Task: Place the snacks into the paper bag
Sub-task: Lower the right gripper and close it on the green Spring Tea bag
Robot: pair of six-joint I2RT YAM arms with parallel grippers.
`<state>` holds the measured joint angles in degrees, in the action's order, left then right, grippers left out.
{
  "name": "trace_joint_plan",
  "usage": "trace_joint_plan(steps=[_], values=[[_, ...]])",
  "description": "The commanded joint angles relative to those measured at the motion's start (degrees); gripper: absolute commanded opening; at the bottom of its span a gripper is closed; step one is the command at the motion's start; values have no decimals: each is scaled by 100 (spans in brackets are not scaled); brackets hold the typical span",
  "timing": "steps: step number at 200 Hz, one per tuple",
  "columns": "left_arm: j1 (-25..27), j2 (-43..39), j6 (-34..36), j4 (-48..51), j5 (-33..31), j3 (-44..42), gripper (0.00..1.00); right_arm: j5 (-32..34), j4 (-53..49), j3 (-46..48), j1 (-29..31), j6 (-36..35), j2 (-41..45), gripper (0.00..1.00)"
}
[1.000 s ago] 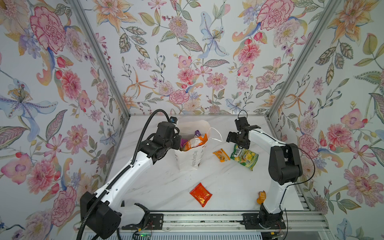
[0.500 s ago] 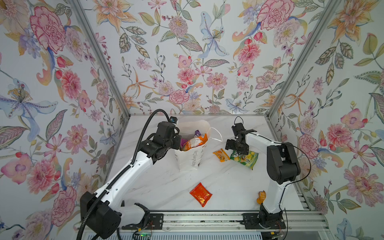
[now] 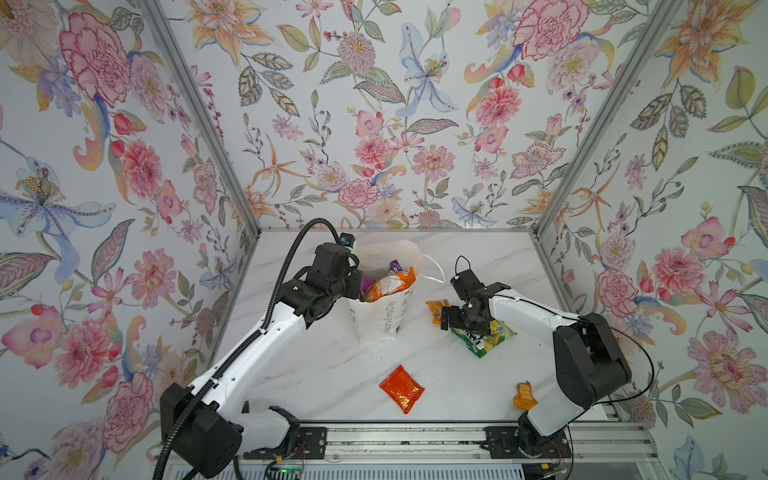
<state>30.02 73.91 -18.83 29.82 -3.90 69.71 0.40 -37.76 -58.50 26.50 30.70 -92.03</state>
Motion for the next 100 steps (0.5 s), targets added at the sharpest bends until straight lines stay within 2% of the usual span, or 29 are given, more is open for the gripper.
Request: trace_joint_plan(steps=[1, 25, 59, 100], values=[[23, -100, 105, -415, -319, -29, 0, 103, -298, 159, -73, -118, 574, 97], [27, -113, 108, -402, -338, -37, 0, 293, -565, 176, -68, -338, 850, 91], [24, -120, 108, -411, -349, -43, 0, 317, -626, 286, 69, -502, 721, 83], [34, -114, 99, -416, -327, -38, 0, 1487, -817, 74, 666, -604, 135, 83]])
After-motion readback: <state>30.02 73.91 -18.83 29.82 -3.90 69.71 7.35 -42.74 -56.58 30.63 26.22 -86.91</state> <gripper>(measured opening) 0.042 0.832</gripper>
